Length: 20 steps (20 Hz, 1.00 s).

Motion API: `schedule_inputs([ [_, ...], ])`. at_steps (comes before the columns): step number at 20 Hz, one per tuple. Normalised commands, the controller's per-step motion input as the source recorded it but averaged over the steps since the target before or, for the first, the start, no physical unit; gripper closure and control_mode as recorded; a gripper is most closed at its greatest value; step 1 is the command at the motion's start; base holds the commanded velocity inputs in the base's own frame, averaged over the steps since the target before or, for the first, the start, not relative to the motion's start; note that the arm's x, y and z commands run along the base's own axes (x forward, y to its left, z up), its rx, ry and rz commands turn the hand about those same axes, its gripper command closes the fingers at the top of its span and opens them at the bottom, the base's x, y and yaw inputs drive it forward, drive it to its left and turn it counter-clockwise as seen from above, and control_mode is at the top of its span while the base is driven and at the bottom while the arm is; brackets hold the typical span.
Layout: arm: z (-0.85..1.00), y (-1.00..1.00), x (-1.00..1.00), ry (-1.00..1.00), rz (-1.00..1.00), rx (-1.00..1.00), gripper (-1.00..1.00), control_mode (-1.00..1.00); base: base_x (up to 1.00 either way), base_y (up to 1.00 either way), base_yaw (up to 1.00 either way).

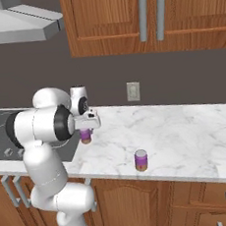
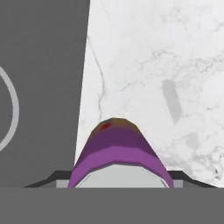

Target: Four empty soda cans are scattered around the kitchen. Gather all the cans and cluster them next to the stove for recycling.

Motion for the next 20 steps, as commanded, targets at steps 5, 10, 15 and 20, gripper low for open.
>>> schedule_inputs([
  [5, -0.33, 0.03, 0.3, 0.0, 0.0, -0.01, 1.0, -1.0, 0.0, 0.0, 0.0],
  [10, -0.18, 0.05, 0.15, 0.0, 0.0, 0.0, 1.0, -1.0, 0.0, 0.0, 0.0],
  [15, 0.0, 0.0, 0.0, 0.0, 0.0, 0.0, -1.0, -1.0, 0.0, 0.0, 0.0],
  [20, 0.0, 0.0, -0.05, -0.02, 0.0, 0.0, -1.0, -1.0, 0.0, 0.0, 0.0],
])
